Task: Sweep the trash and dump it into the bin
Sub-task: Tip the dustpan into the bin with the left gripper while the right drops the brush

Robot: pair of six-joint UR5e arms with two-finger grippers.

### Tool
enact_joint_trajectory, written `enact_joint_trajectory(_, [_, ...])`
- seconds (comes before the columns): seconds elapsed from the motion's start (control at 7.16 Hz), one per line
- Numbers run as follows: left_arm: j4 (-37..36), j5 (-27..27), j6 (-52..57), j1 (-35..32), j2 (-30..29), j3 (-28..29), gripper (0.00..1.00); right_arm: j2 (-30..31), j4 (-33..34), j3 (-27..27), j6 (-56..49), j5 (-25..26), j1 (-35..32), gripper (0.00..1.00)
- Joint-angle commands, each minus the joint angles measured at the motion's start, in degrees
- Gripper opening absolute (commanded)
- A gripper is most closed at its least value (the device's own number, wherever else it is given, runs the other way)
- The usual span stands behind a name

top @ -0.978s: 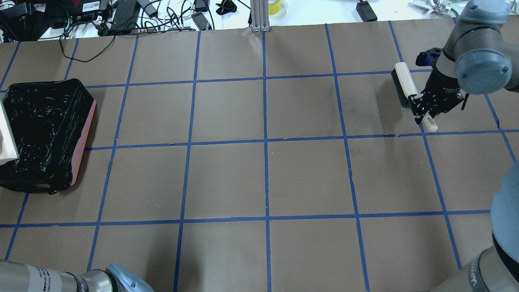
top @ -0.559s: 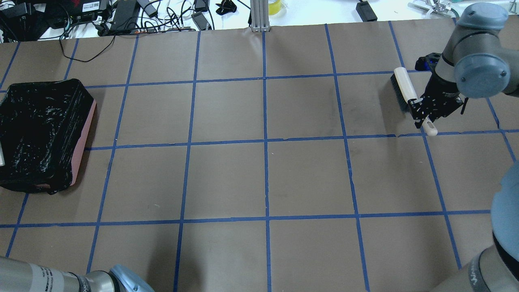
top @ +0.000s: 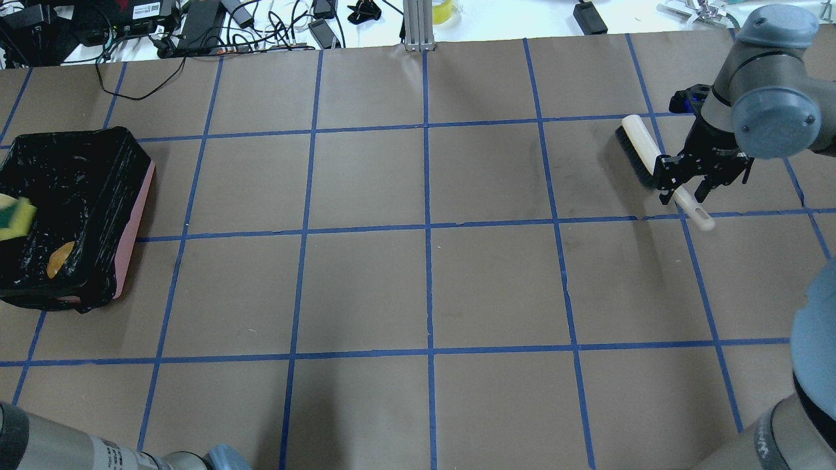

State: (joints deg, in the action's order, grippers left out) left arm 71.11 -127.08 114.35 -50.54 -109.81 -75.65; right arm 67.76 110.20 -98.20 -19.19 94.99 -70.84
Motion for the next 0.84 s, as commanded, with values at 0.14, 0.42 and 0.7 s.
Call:
enact_joint_trajectory(0.14, [-4.84,-5.55,2.46,-4.92,0.73,-0.63,0.00,0.88,0.27,1.78,0.21,-0.07,0.00,1.00])
enact_joint_trajectory(0.42, [-4.05,3.35,6.22,-4.14,1.87,-0.64,0.00,3.59,-0.60,6.33,0.12,-1.03,-0.87,1.00])
enact_joint_trajectory(0.7, [2.18,17.33,11.66,-1.33,0.84,-0.55,0.00,5.96,-3.92,11.26,0.20,-1.12,-4.02,1.00])
